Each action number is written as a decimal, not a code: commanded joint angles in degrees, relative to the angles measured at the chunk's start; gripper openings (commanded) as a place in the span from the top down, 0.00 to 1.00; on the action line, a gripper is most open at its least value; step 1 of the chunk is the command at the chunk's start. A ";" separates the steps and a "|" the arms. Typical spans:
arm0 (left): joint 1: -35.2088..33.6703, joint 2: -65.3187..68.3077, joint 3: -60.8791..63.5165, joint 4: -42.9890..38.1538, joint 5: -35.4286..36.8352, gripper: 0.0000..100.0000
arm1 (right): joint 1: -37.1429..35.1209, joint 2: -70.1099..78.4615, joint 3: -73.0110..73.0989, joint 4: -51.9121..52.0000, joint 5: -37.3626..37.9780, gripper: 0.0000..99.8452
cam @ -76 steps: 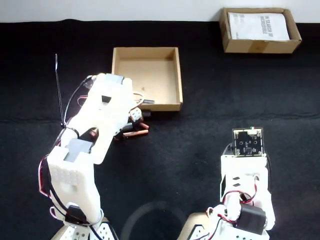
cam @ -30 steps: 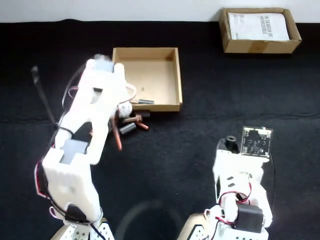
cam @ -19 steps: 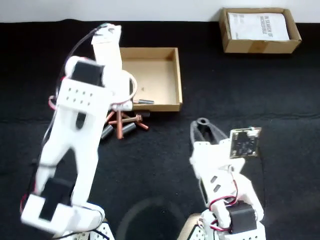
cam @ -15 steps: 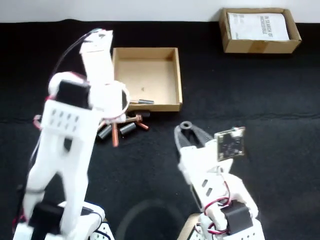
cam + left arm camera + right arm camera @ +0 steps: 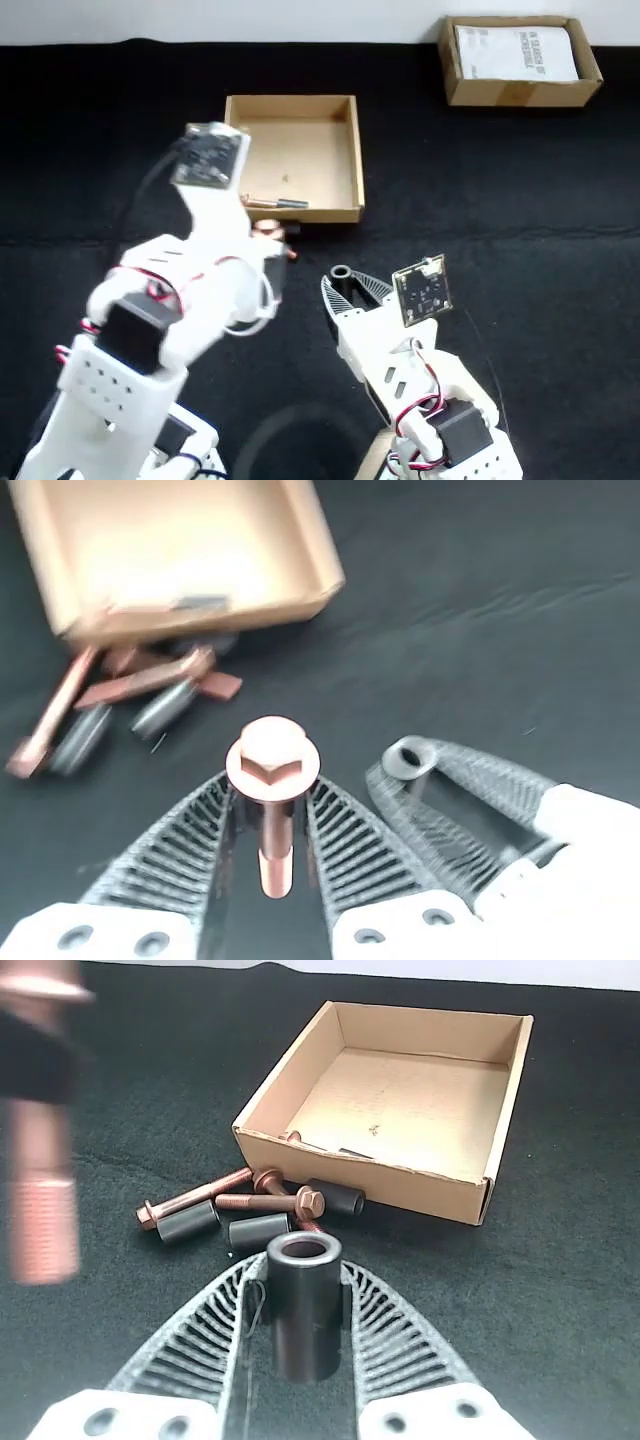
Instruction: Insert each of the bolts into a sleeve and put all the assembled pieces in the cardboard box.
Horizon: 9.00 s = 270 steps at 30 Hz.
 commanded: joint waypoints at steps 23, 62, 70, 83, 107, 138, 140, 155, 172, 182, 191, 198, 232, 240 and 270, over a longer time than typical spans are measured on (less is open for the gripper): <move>7.25 -2.68 15.43 -35.08 0.18 0.99 | -0.22 -0.48 -0.66 -1.19 -0.18 0.99; 11.82 -2.77 15.25 -27.34 4.75 0.99 | 3.74 -0.04 -0.66 -1.27 3.34 0.99; 11.82 -2.33 16.31 -27.52 4.66 0.99 | 3.74 -0.48 -0.66 -1.27 9.23 0.99; 15.34 -2.24 22.64 -27.60 4.66 0.99 | -1.98 -0.48 -0.75 -1.27 9.23 0.99; 15.25 -2.86 -2.15 17.41 0.53 0.72 | 3.38 0.13 -4.18 -3.21 9.23 0.99; -38.73 -37.76 13.93 17.05 -7.56 0.99 | 9.54 87.43 -74.07 -14.99 37.36 0.99; -42.77 -41.45 20.18 12.92 -7.56 0.99 | 9.54 92.26 -78.02 -14.99 40.18 0.99; -60.53 -50.68 45.67 -6.86 -7.56 0.99 | 9.36 131.47 -104.40 -14.81 50.90 0.99; -60.53 -50.68 57.01 -6.86 -7.30 0.99 | 6.29 141.76 -133.67 19.12 44.04 0.82; -60.53 -50.68 64.13 -8.97 -7.21 0.99 | -7.52 140.70 -161.98 53.93 27.43 0.82; -61.93 -50.68 66.42 -13.54 -7.47 0.99 | -16.92 127.69 -135.60 53.93 24.62 0.82; -65.19 -50.68 66.42 -13.71 -7.21 0.99 | -17.98 121.19 -108.79 53.58 46.86 0.82; -65.63 -50.68 66.42 -14.86 -7.21 0.99 | -9.19 139.74 -111.43 27.12 68.84 0.82; -67.91 -51.38 66.42 -14.95 -7.12 0.99 | -7.96 150.64 -123.12 27.82 68.84 0.91; -63.34 -51.38 66.42 -9.93 -7.47 0.99 | 0.31 118.20 -158.73 53.93 41.58 0.99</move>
